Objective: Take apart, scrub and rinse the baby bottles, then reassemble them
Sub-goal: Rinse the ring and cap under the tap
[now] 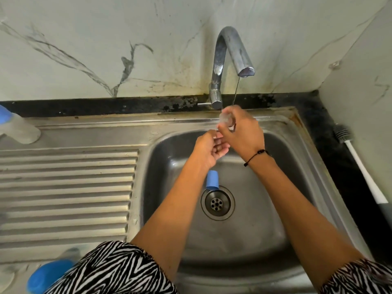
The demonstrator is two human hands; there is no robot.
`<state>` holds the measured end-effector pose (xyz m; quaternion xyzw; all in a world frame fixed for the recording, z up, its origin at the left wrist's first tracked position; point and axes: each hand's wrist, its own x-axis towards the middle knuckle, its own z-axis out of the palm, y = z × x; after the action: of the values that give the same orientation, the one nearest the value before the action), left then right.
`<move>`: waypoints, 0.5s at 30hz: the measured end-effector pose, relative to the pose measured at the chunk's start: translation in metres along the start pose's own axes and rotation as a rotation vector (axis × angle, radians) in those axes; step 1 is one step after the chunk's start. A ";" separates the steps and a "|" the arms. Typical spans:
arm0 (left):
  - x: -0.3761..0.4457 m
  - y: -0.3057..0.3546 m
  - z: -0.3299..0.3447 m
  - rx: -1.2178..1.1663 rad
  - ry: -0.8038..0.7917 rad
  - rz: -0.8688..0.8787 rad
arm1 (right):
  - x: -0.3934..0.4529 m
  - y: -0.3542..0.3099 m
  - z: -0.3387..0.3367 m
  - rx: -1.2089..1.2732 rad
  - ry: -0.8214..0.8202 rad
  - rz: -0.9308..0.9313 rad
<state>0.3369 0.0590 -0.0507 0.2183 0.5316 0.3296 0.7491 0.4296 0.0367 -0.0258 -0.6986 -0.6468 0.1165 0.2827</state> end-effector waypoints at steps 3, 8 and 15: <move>-0.001 0.001 -0.002 0.007 -0.018 -0.017 | 0.000 -0.003 -0.004 0.032 -0.028 0.015; -0.005 0.002 -0.004 -0.052 -0.056 -0.039 | 0.001 -0.008 -0.002 0.445 -0.131 0.265; -0.012 0.004 -0.001 -0.110 -0.056 0.011 | -0.003 -0.019 0.000 1.358 -0.219 0.759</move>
<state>0.3323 0.0533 -0.0402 0.1890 0.4903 0.3560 0.7728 0.4131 0.0343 -0.0161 -0.5308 -0.1751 0.6431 0.5235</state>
